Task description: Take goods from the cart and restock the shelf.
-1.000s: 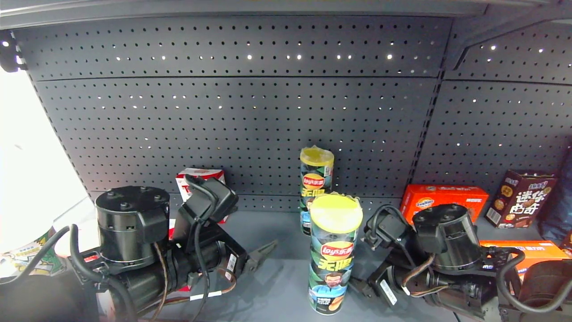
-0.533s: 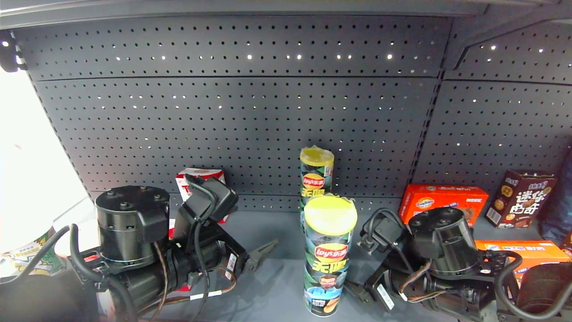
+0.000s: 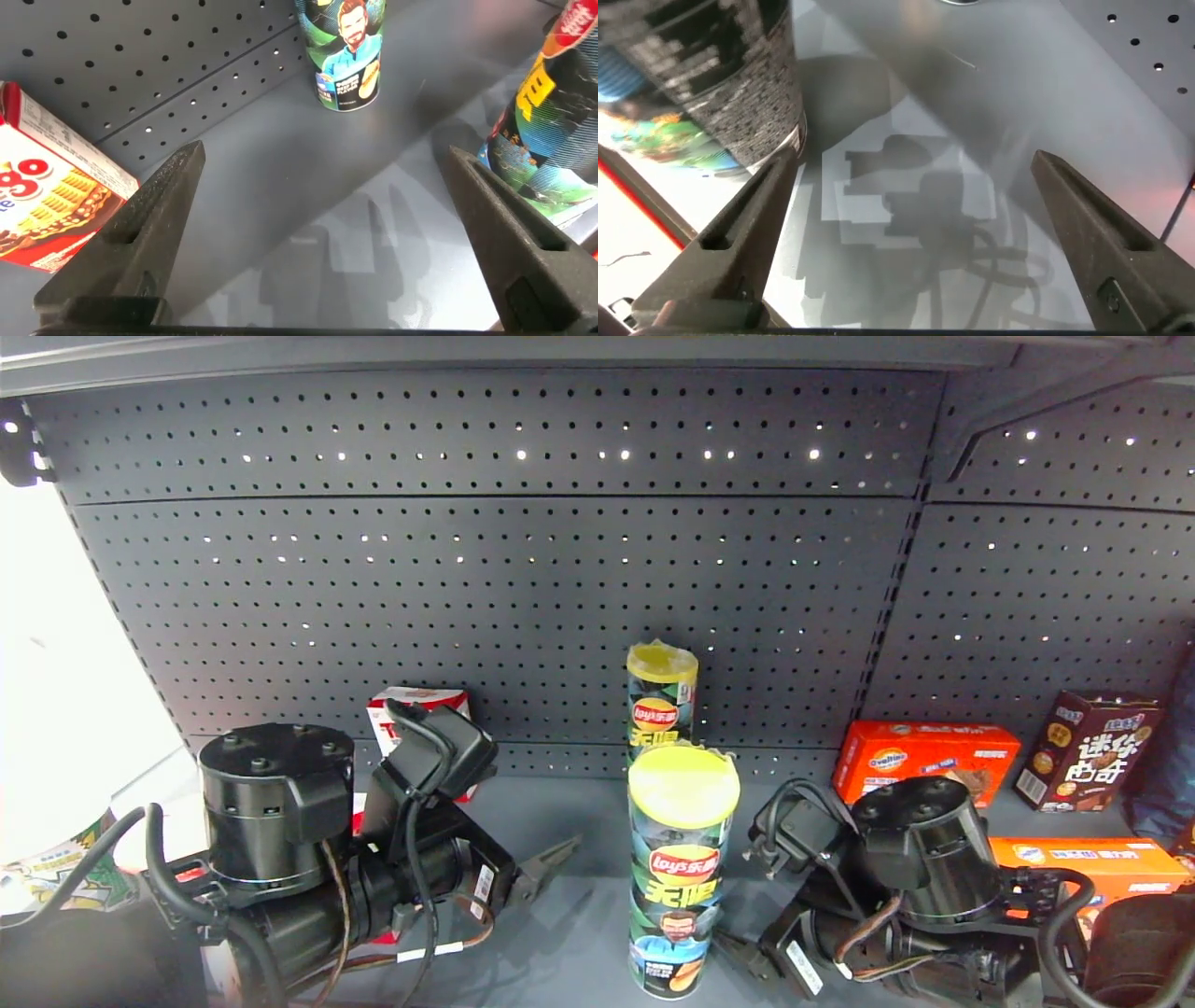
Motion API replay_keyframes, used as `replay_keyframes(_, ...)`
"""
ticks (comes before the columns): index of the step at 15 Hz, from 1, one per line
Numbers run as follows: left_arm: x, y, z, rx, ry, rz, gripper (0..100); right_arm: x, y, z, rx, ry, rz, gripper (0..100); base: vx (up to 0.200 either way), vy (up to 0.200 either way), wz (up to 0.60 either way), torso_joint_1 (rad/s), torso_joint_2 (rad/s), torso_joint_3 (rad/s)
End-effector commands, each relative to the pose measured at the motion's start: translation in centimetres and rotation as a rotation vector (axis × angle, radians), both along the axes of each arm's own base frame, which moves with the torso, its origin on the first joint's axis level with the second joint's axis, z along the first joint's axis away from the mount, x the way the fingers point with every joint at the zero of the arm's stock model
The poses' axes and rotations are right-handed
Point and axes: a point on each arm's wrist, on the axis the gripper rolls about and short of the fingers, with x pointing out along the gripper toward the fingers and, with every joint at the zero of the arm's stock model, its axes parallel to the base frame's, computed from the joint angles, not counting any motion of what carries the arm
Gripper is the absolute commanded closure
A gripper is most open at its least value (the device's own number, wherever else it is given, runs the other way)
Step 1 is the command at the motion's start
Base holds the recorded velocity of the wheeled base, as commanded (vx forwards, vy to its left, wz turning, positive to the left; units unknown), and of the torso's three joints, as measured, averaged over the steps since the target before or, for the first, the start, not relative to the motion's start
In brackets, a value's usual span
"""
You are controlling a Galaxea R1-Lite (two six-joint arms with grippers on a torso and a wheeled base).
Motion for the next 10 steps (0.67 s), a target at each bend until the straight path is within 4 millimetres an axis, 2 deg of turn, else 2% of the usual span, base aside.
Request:
replay_keyframes(1, -0.01, 0.0, 0.01, 0.0, -0.001, 0.0, 0, -0.14, -0.03, 0.14, 0.003, -0.004, 0.003, 0, 0.0, 0.0, 0.0, 0.0, 0.0, 0.0)
replay_keyframes(10, -0.05, -0.02, -0.03, 0.0, 0.001, -0.002, 0, -1.01, 0.13, -0.06, 0.006, 0.01, 0.021, 0, 0.0, 0.0, 0.0, 0.0, 0.0, 0.0)
